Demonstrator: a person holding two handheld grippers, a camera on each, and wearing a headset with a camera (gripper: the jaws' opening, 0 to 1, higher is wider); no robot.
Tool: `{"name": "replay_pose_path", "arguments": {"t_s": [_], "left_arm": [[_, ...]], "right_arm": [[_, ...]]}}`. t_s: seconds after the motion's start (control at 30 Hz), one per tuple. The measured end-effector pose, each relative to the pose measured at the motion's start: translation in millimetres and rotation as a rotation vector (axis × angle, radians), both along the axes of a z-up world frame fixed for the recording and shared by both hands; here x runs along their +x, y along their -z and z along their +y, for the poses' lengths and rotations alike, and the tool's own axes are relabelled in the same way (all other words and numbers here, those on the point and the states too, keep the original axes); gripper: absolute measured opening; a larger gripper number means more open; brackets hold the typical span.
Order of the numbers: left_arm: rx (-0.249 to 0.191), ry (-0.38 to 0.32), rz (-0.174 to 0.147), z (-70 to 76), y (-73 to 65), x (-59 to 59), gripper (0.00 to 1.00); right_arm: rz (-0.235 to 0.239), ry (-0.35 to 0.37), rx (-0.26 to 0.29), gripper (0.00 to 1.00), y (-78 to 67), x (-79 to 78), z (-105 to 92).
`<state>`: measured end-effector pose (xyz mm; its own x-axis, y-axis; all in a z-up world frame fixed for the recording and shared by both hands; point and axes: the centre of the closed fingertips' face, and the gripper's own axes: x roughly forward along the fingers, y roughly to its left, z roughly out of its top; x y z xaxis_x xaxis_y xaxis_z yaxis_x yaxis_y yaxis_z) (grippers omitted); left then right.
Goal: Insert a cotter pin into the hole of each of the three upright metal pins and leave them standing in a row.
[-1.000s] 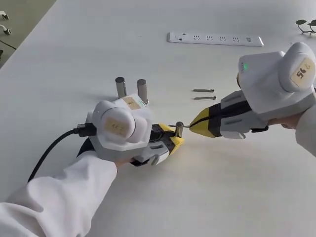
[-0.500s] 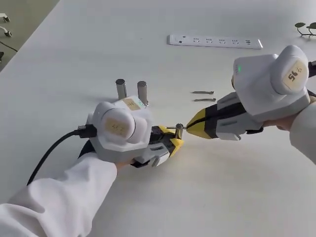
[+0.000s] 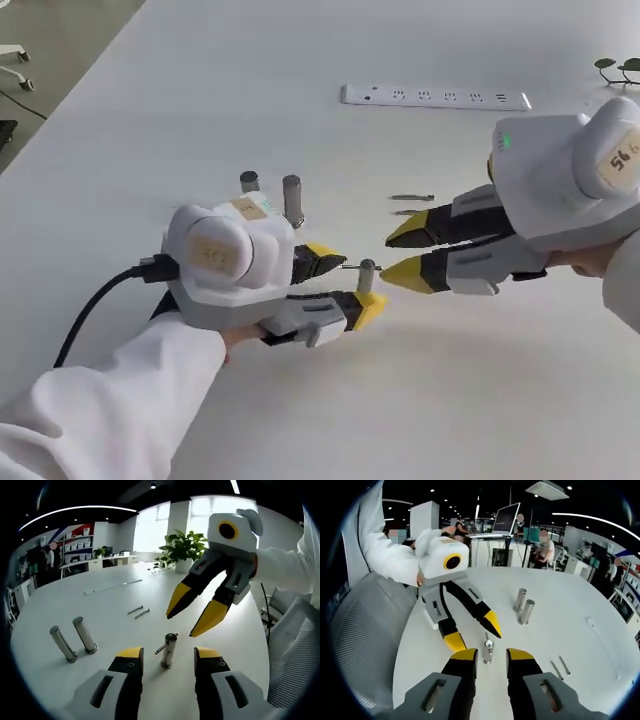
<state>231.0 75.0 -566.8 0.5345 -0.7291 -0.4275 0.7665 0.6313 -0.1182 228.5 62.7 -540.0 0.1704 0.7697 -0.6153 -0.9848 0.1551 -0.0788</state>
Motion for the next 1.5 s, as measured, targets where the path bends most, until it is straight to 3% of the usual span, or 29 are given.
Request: {"name": "replay_pose_path", "arguments": {"t_s": [0.13, 0.4, 0.5, 0.67, 0.7, 0.73, 0.77, 0.87, 1.1, 1.33, 1.5], "left_arm": [[-0.014, 0.001, 0.000, 6.7, -6.7, -6.2, 0.47], [-0.023, 0.007, 0.004, 20.4, -15.2, -18.7, 0.66], [-0.051, 0.004, 0.030, 23.2, -19.6, -25.5, 0.80], [-0.058, 0.027, 0.054, 24.6, -22.4, -39.8, 0.93], [-0.069, 0.035, 0.058, 25.0, -23.7, -43.9, 0.97], [-0.108, 0.038, 0.060, 23.0, -27.9, -46.6, 0.99], [-0.148, 0.035, 0.073, 23.3, -31.3, -49.9, 0.99], [-0.144, 0.027, 0.081, 31.0, -30.1, -54.1, 0.99], [-0.214, -0.043, 0.089, 50.9, -43.8, -59.2, 0.99], [-0.206, -0.078, 0.087, 64.0, -47.7, -69.4, 0.99], [-0.196, -0.101, 0.108, 70.3, -42.1, -76.5, 0.99]], "right_arm": [[-0.014, 0.032, 0.021, 0.33, 0.1, -0.6, -3.0], [0.017, 0.073, 0.057, 0.45, 4.3, -6.2, -8.6], [0.033, 0.081, 0.066, 0.43, 5.7, -7.7, -10.1], [0.046, 0.093, 0.077, 0.44, 8.0, -7.6, -9.5], [0.049, 0.093, 0.081, 0.43, 8.4, -8.2, -9.3], [0.055, 0.093, 0.086, 0.43, 8.9, -8.0, -8.5], [0.061, 0.096, 0.094, 0.42, 9.7, -8.0, -7.7], [0.074, 0.098, 0.102, 0.41, 12.9, -7.6, -5.1], [0.110, 0.099, 0.135, 0.36, 21.9, -8.2, 3.3], [0.140, 0.082, 0.153, 0.32, 31.3, -8.3, 15.8], [0.150, 0.070, 0.150, 0.25, 36.5, -7.6, 20.5]]}}
